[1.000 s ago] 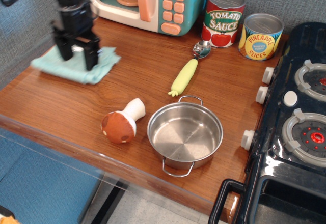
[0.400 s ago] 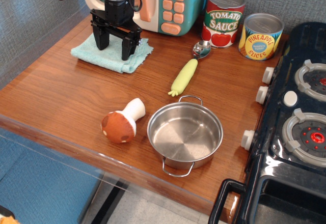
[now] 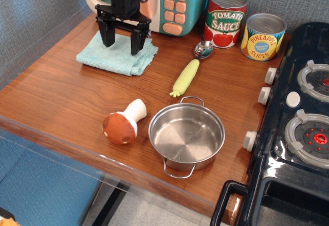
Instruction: Move the blue cloth in front of the microwave
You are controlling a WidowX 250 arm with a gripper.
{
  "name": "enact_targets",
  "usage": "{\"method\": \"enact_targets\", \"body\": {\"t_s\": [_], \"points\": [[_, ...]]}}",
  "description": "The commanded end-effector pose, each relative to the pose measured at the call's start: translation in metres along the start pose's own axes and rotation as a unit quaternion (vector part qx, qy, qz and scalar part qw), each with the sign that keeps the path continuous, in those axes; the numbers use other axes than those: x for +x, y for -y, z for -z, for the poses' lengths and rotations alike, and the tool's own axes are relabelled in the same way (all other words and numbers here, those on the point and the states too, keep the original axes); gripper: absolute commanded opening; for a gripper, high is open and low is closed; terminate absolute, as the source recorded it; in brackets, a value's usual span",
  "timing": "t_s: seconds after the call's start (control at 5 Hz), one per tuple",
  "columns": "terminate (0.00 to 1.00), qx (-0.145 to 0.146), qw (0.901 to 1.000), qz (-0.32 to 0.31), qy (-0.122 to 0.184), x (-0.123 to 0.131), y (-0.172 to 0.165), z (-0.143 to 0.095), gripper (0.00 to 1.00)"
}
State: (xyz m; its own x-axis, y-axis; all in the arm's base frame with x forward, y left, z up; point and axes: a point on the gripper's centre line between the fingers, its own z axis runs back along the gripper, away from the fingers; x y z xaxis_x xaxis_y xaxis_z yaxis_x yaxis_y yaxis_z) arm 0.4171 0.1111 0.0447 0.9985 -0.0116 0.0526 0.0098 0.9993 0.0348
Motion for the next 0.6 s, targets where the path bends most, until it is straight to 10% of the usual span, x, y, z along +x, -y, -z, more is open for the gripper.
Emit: {"method": "enact_targets", "body": {"t_s": [0.0,0.4], "points": [[0.00,0.019,0.9960,0.028,0.083,-0.006,0.005,-0.072,1.00],[0.00,0.078,0.9945,-0.031,0.063,-0.026,0.009,-0.079,1.00]]}}
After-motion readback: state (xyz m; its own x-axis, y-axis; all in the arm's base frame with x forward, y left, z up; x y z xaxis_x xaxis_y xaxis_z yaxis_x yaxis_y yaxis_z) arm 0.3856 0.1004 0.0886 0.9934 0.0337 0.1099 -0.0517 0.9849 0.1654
